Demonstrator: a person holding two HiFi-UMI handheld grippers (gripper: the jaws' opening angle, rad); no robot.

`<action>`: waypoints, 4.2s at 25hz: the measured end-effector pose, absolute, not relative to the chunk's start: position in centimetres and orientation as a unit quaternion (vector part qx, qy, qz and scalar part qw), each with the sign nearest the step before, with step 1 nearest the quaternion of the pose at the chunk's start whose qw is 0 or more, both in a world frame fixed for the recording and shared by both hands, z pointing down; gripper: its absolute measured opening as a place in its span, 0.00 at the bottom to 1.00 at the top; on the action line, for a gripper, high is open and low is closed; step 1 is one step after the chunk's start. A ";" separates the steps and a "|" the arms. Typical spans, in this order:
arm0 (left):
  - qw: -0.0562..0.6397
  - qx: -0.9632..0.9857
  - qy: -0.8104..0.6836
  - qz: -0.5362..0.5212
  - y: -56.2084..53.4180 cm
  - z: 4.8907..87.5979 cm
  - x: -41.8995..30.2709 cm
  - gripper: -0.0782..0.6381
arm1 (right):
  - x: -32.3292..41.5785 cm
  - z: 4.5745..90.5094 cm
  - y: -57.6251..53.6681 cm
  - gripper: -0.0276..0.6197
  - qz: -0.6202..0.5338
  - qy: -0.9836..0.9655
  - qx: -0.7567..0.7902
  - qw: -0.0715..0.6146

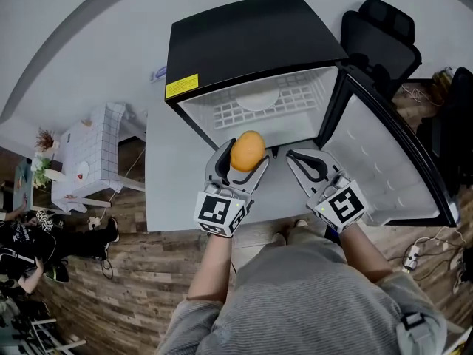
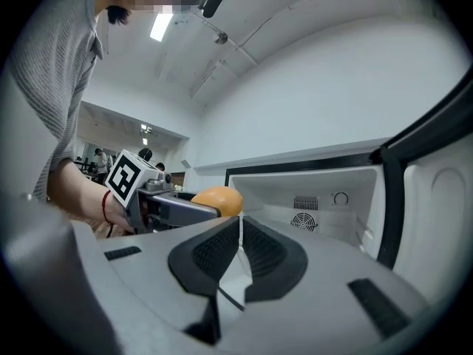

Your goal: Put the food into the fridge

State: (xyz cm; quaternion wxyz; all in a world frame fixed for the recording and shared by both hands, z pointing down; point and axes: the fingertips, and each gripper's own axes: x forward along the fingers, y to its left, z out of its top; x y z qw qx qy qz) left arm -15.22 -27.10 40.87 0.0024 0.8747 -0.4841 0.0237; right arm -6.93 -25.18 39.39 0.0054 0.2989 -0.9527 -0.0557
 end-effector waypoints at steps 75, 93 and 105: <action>0.021 0.826 -0.512 0.234 -50.7 51.3 -16.6 0.62 | -8.5 47.1 -35.5 0.06 -0.020 -0.944 0.327 0.039; -0.064 0.840 -0.511 0.170 -43.4 45.3 -15.9 0.61 | -8.5 45.6 -33.7 0.06 -0.034 -0.938 0.342 0.040; -0.070 0.844 -0.515 0.130 -37.0 44.7 -16.0 0.46 | -8.4 44.6 -31.4 0.06 -0.042 -0.935 0.350 0.038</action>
